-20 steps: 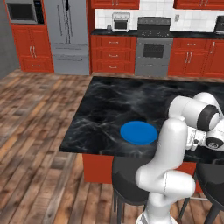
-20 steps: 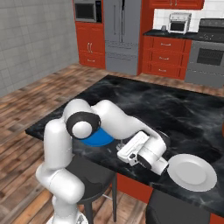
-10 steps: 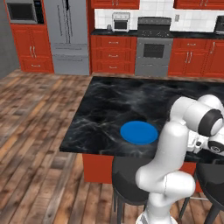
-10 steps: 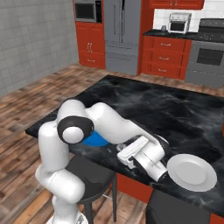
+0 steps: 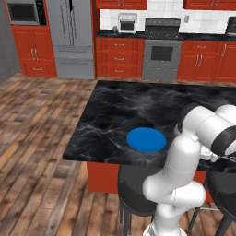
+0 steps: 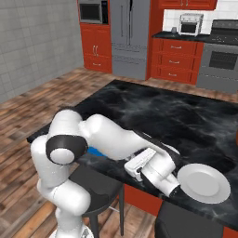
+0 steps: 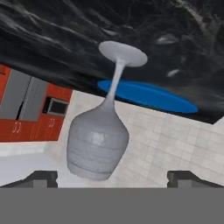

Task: Retrieve the wine glasses from the counter and place one next to each plate.

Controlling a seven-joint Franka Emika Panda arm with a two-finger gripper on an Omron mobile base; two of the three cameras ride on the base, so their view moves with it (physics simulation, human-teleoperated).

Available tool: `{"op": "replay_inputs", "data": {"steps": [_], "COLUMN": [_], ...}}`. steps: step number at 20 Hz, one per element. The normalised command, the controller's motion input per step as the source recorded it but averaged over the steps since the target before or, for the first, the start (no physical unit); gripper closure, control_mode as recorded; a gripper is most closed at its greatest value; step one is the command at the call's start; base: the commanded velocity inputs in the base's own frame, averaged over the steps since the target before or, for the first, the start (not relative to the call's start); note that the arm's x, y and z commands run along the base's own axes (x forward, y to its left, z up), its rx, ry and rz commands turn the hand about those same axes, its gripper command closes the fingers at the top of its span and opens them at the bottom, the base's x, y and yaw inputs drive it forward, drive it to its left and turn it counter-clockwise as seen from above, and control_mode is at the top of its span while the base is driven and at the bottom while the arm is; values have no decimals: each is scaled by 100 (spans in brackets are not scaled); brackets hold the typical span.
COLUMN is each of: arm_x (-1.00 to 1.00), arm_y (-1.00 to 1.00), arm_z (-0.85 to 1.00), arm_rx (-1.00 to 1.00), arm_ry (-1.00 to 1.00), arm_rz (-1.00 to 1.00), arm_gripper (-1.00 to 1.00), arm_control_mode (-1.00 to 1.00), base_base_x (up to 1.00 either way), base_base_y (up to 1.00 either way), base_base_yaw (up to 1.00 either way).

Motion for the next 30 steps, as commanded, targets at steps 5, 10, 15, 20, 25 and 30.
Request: {"op": "replay_inputs", "data": {"steps": [5,10,15,20,25,30], "arm_x": [-55,-66,-75,-34,12,2], "arm_y": [0,4,55,98,97,53], "arm_z": [88,78,46,2,45,78], "arm_rx": [-14,-13,0,0,0,0], "arm_ry": [7,7,0,-3,2,0], "arm_rz": [-3,-4,-11,-17,-3,20], "arm_gripper": [-100,-100,-100,-100,-100,-100], "arm_control_mode": [-100,-100,-100,-100,-100,-100], "base_base_x": [0,0,0,0,0,0], "base_base_y": [0,0,0,0,0,0], "base_base_yaw": [0,0,0,0,0,0]}}
